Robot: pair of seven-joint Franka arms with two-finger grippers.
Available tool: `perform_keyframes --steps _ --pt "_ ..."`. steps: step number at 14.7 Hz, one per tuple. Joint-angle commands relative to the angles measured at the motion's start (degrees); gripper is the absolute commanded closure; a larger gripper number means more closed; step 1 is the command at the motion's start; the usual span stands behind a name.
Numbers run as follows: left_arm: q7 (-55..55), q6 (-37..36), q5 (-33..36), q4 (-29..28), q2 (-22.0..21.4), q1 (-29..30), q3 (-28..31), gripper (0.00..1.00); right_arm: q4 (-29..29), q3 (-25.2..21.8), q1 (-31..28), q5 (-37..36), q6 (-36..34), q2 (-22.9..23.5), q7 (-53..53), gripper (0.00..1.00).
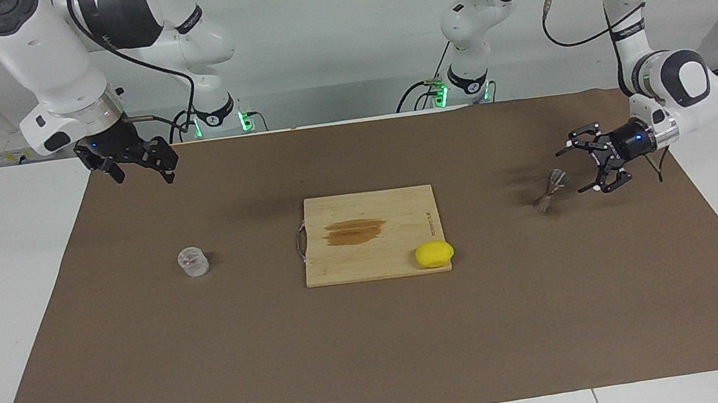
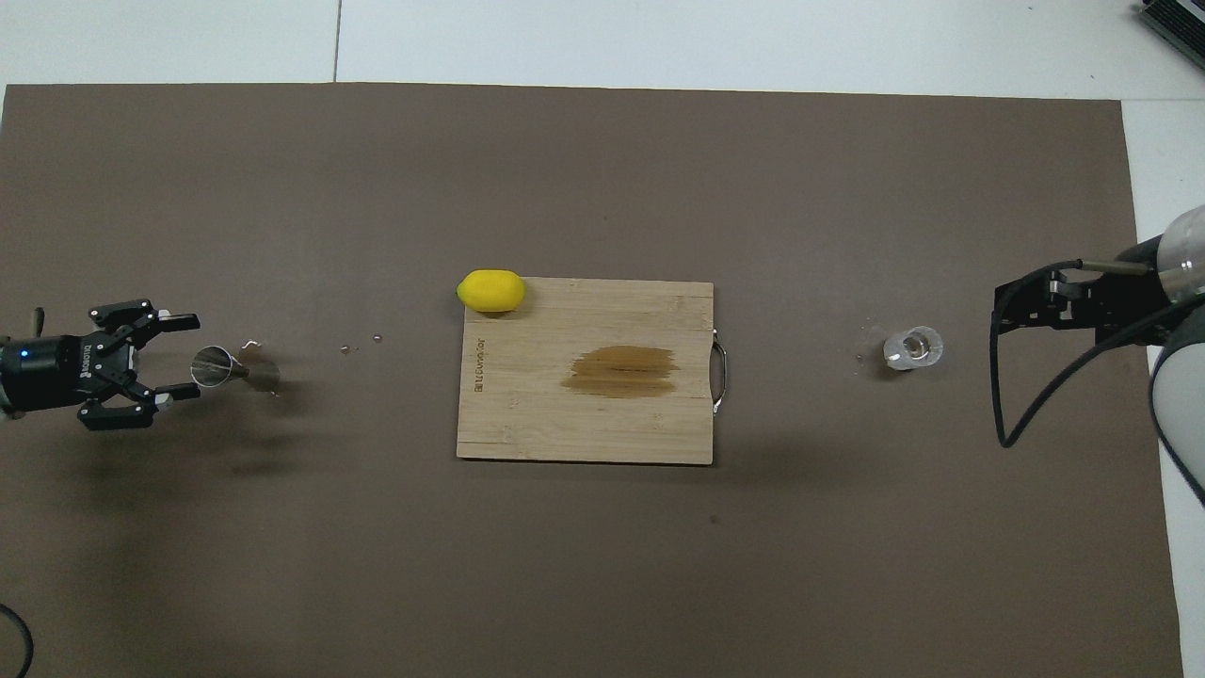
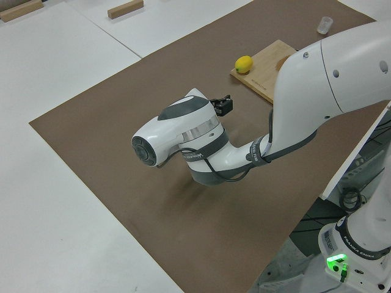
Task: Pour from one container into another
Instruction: 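Close the left gripper around the small metal cup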
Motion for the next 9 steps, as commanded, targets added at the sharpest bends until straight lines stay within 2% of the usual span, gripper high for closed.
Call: perform_keyframes --steps 1,9 --pt "3.71 -3.66 -1.80 -0.23 1.68 1.01 -0.27 0.00 -1.26 0.25 -0.63 1.31 -0.31 -1.28 0.96 0.00" --pt "13.90 -2.97 -3.82 -2.25 3.26 2.41 -0.18 0.00 -1.26 0.34 -0.63 1.22 -0.31 -1.28 0.96 0.00"
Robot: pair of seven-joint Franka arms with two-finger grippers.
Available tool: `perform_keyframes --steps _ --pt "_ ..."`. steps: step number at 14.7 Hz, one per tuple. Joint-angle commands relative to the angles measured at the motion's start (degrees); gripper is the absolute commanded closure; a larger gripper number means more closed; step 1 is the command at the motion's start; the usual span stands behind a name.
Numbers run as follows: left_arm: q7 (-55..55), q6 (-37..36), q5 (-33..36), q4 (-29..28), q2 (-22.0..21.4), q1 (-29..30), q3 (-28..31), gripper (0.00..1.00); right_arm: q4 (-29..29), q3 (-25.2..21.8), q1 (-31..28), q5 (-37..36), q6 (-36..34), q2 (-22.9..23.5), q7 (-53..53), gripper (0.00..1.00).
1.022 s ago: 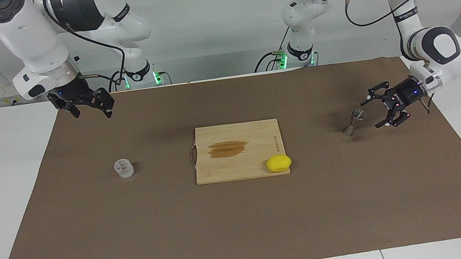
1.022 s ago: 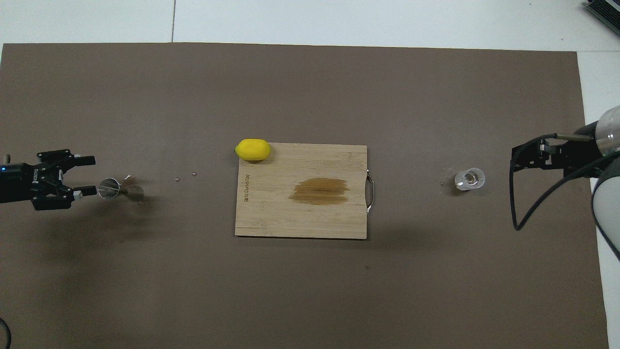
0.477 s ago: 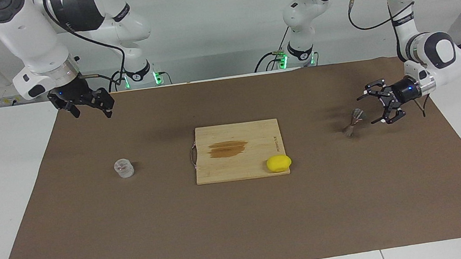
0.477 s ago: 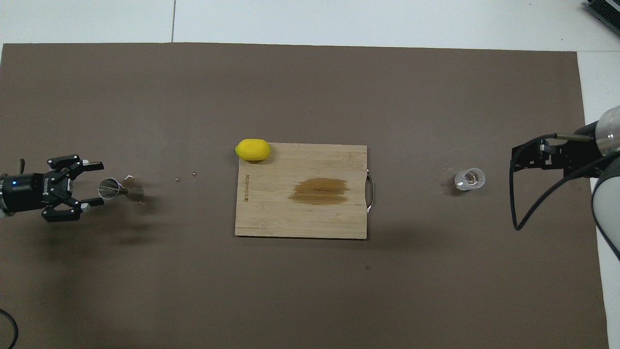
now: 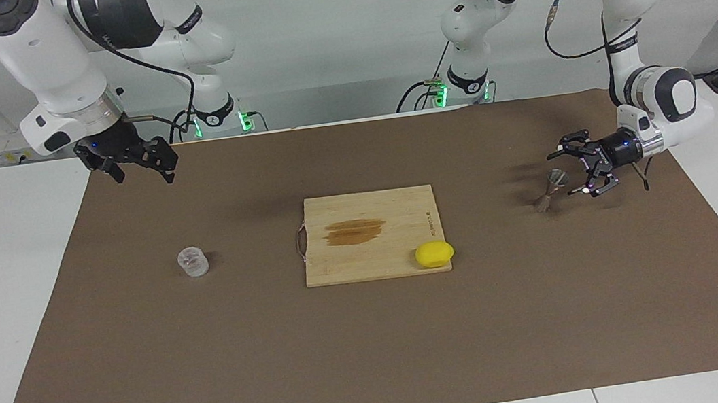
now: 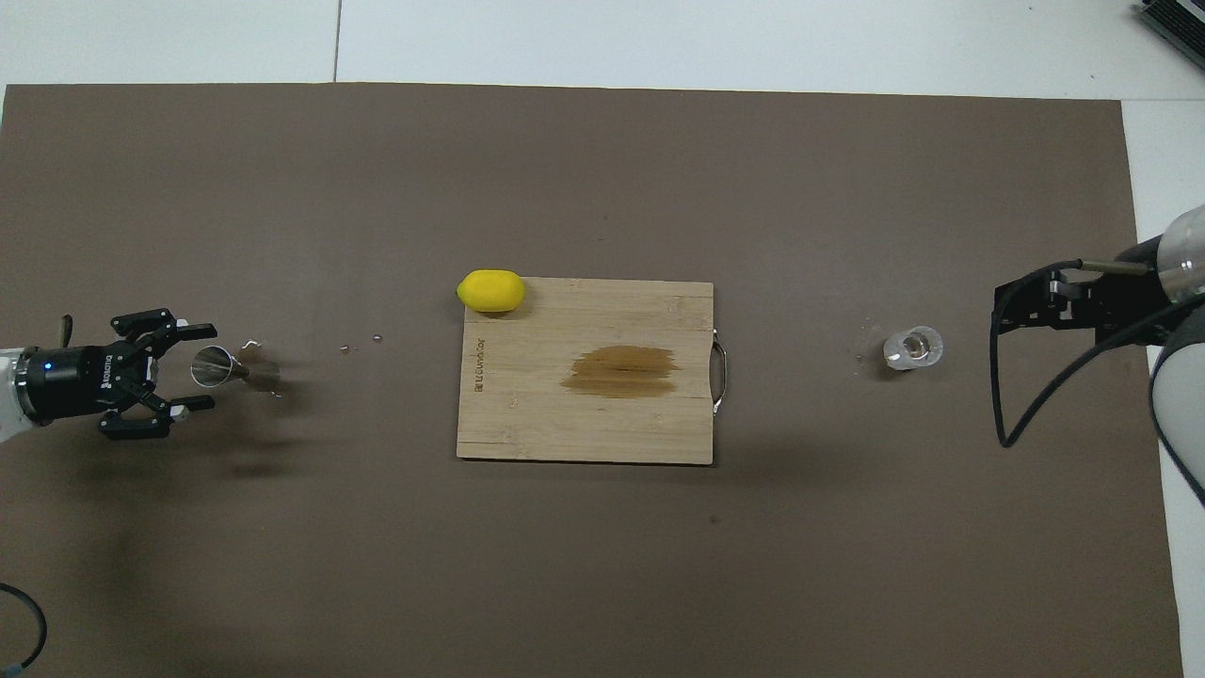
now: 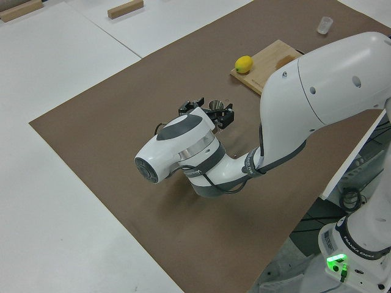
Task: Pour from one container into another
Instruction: 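Close the left gripper around the small metal cup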
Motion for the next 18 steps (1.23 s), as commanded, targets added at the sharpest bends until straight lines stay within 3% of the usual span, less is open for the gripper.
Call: perform_keyframes --steps 1,5,15,18 --pt "4.94 -0.44 -1.85 -1.35 1.15 1.55 -0.36 0.00 -1.26 0.26 -0.63 1.22 -0.31 -1.29 0.96 0.00" --pt "11.54 0.53 -5.18 -3.72 2.12 0.68 -0.28 0.00 -1.26 0.25 -0.63 1.22 -0.31 -1.29 0.96 0.00" --pt "11.81 -2.46 -7.56 -3.28 2.21 0.68 -0.36 0.00 -1.26 0.25 -0.63 1.22 -0.31 -1.29 0.96 0.00" --pt "11.81 -2.63 -7.48 -3.37 2.12 0.85 -0.28 0.05 -1.26 0.25 -0.63 1.22 -0.31 -1.29 0.96 0.00"
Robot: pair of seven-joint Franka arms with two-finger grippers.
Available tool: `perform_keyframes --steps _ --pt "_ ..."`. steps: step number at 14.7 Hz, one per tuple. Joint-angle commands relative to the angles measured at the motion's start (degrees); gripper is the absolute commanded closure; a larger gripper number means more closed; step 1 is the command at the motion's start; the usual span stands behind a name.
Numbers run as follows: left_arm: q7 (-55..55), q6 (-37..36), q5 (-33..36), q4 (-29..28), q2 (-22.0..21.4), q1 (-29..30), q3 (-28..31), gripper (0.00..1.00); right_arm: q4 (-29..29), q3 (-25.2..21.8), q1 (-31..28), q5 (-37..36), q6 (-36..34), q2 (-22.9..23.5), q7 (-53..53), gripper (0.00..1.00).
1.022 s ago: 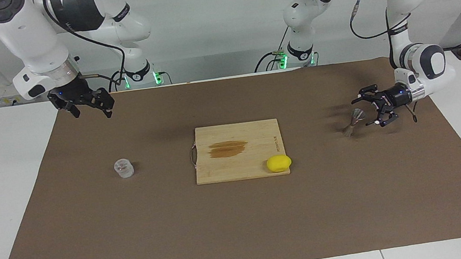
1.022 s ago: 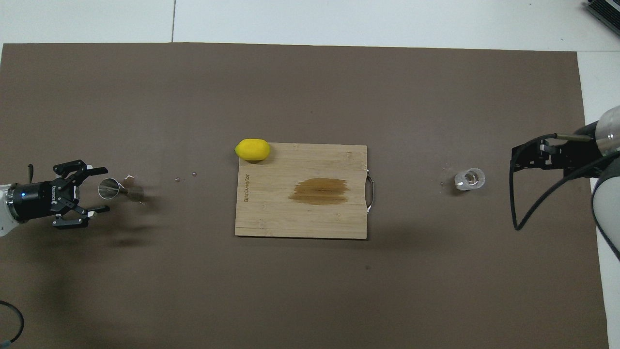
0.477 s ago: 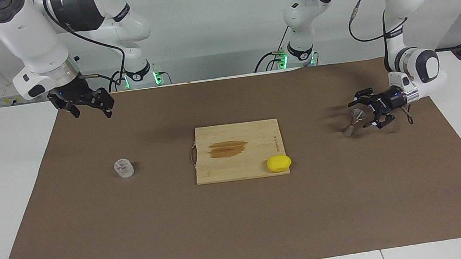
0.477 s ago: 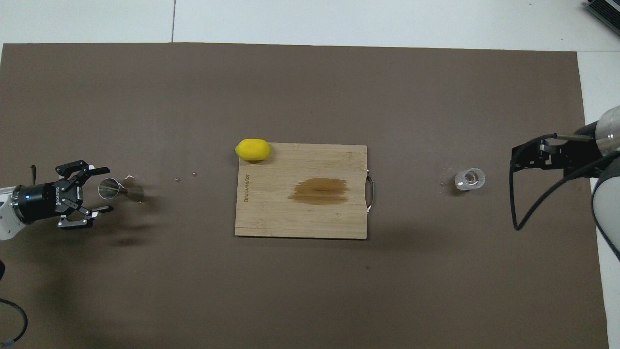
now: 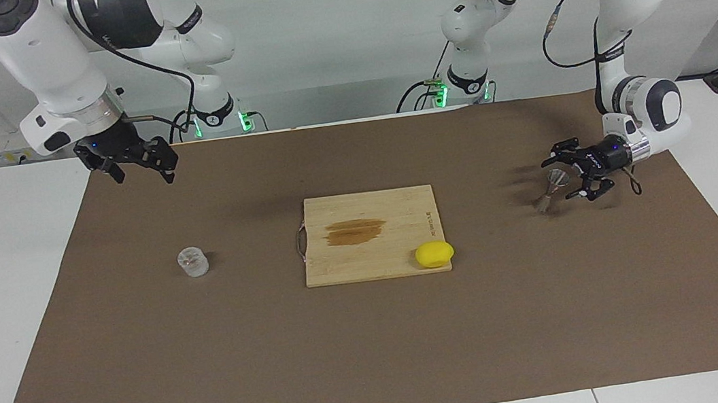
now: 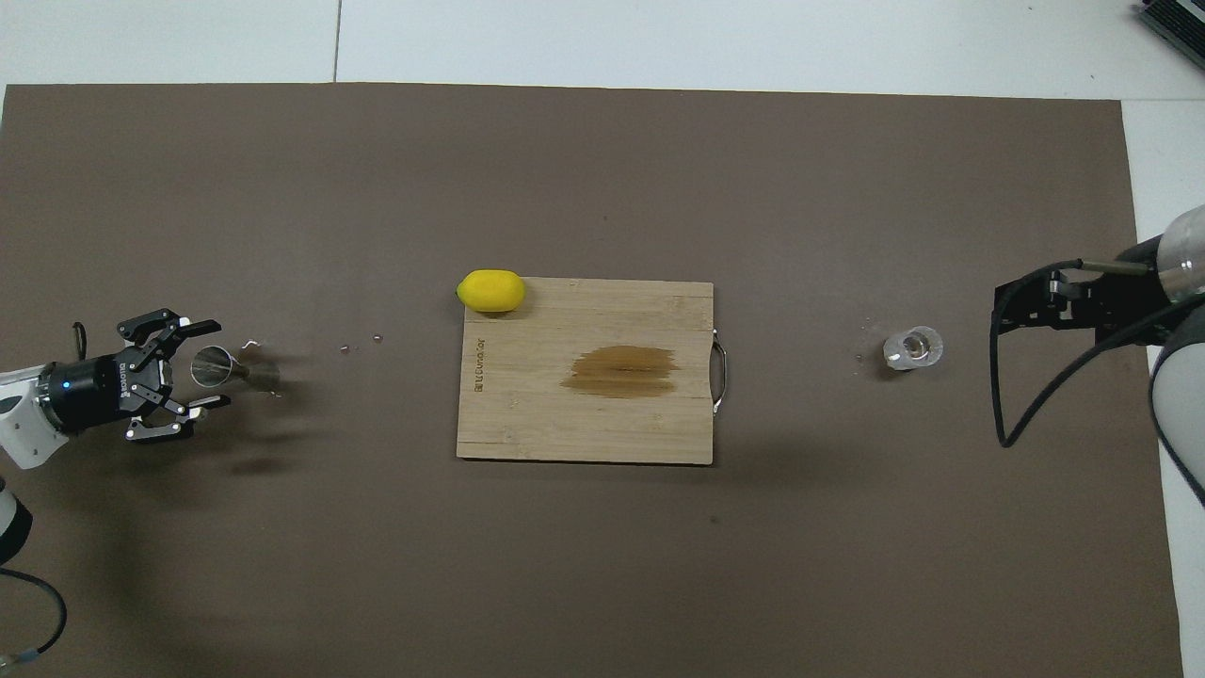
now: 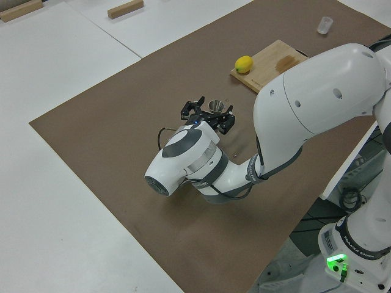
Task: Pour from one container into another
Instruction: 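Close the left gripper around the small metal cup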
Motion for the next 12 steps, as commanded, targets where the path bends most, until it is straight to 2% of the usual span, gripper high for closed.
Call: perform_keyframes --steps 1,8,12 --pt "1.14 -1.25 -0.97 -0.62 -0.37 0.29 0.18 0.07 -1.26 0.25 -0.63 1.31 -0.31 -1.28 0.96 0.00" --pt "1.14 -1.25 -0.09 -0.88 -0.37 0.91 0.36 0.13 -1.26 0.34 -0.63 1.22 -0.31 -1.28 0.96 0.00" --pt "1.23 -0.99 0.26 -1.06 -0.37 0.64 0.36 0.33 -1.26 0.26 -0.63 1.22 -0.31 -1.28 0.96 0.00"
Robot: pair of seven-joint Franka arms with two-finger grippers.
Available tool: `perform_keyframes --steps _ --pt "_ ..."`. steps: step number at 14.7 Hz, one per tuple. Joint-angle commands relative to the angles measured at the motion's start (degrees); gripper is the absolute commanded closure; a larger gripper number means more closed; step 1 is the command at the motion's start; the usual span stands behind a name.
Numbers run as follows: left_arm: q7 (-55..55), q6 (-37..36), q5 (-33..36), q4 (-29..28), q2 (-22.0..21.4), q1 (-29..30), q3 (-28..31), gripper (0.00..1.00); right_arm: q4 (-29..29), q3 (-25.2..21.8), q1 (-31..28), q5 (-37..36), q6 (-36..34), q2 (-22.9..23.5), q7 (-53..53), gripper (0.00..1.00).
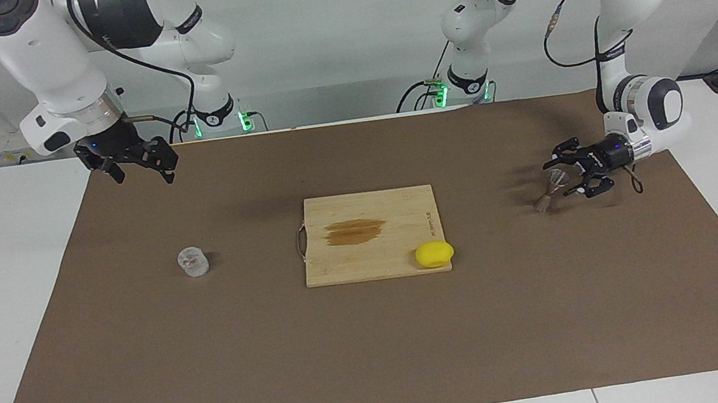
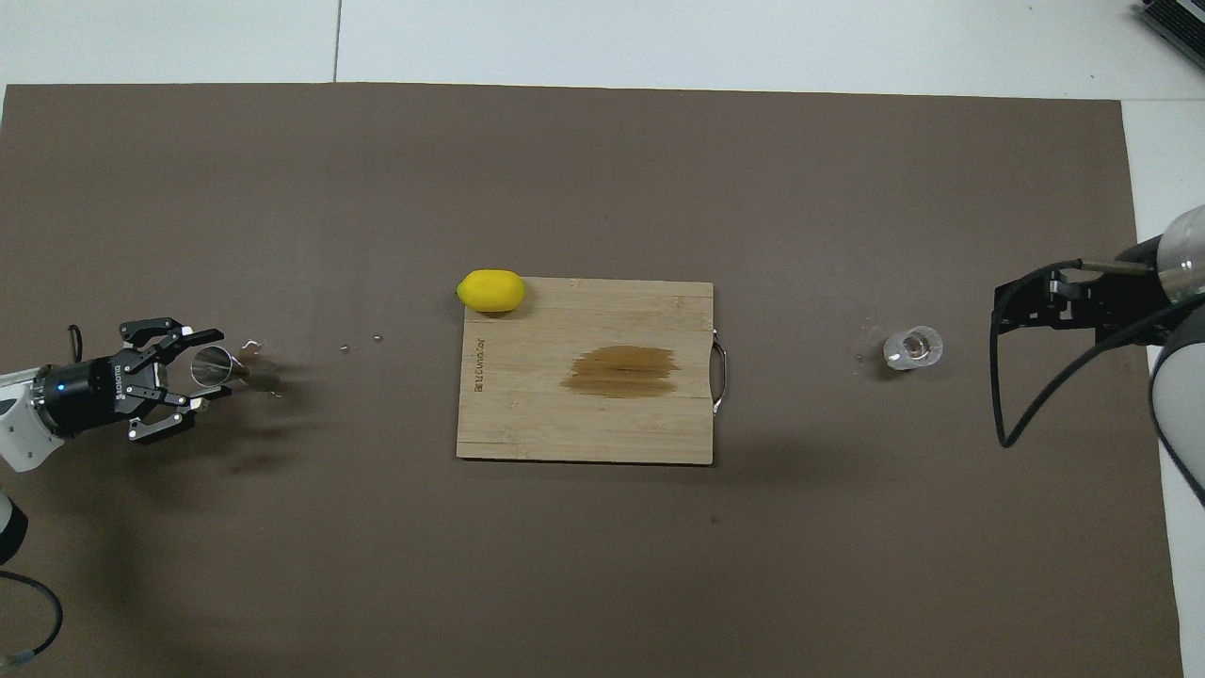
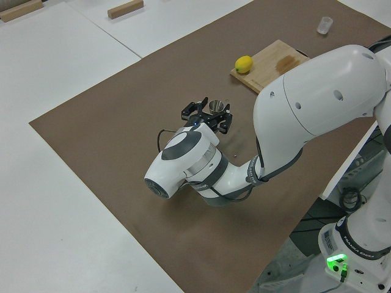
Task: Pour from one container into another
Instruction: 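Close the left gripper around the small metal cup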
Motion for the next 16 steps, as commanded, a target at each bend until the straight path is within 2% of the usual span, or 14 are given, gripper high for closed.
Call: perform_keyframes --steps 1,3,9,11,16 --pt "1.21 -0.51 0.17 -1.00 -0.37 0.23 0.00 0.40 -1.26 0.25 -0.63 1.22 -0.31 -1.28 0.96 0.00" --pt "1.21 -0.42 0.17 -1.00 -0.37 0.06 0.00 0.54 -1.26 0.25 -0.63 1.22 -0.31 -1.28 0.96 0.00" --pt "1.21 -1.12 0.08 0.23 -0.28 -0.38 -0.18 0.58 -1.26 0.25 -0.63 1.22 -0.31 -1.28 0.96 0.00" --pt "1.12 -3.92 -0.18 1.55 -0.28 -1.78 -0.35 0.58 -1.18 0.26 -0.63 1.22 -0.31 -1.28 0.96 0.00" --pt "0.25 -4.37 -1.32 1.99 -0.54 -6.61 -0.62 0.60 -1.26 0.25 -0.63 1.31 -0.31 -1.28 0.96 0.00"
